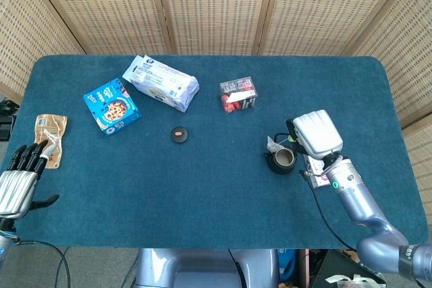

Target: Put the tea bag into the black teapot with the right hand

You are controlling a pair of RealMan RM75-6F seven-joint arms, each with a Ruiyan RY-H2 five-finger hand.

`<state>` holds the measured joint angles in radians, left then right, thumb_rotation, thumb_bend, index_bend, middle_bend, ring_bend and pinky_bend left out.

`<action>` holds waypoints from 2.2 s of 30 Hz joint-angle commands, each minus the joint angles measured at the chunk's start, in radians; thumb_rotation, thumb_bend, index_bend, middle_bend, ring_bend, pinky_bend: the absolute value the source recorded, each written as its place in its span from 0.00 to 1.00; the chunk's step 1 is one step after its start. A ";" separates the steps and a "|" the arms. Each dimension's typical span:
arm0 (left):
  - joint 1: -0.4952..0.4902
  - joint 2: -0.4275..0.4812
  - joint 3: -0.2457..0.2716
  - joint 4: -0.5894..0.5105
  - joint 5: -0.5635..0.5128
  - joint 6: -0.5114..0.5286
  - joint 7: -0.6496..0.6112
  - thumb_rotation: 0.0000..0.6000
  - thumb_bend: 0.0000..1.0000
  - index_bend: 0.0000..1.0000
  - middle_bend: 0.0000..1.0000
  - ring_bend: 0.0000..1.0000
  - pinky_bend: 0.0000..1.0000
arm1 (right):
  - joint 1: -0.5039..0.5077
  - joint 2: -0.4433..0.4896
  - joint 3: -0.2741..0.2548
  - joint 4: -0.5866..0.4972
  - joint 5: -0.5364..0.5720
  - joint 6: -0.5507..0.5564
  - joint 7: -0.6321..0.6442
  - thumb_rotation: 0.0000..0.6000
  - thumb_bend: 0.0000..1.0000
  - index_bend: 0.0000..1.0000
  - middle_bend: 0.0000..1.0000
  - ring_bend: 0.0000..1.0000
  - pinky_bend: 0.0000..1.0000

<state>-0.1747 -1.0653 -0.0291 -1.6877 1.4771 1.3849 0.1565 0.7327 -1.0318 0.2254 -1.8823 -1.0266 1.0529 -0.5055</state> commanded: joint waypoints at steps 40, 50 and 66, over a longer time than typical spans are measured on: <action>0.000 -0.008 0.002 0.004 -0.008 -0.007 0.006 1.00 0.07 0.00 0.00 0.00 0.00 | -0.008 -0.017 -0.046 0.063 0.004 -0.031 0.042 1.00 0.80 0.70 0.89 0.95 0.98; 0.005 -0.009 0.006 0.011 -0.006 -0.002 -0.004 1.00 0.07 0.00 0.00 0.00 0.00 | -0.008 -0.093 -0.089 0.067 -0.046 -0.024 -0.004 1.00 0.80 0.70 0.89 0.95 0.98; 0.016 -0.010 0.010 0.027 -0.009 0.004 -0.026 1.00 0.07 0.00 0.00 0.00 0.00 | 0.020 -0.224 -0.122 0.137 -0.082 -0.047 -0.062 1.00 0.75 0.70 0.89 0.95 0.98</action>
<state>-0.1587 -1.0755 -0.0192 -1.6610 1.4683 1.3886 0.1309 0.7500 -1.2517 0.1048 -1.7478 -1.1060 1.0074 -0.5638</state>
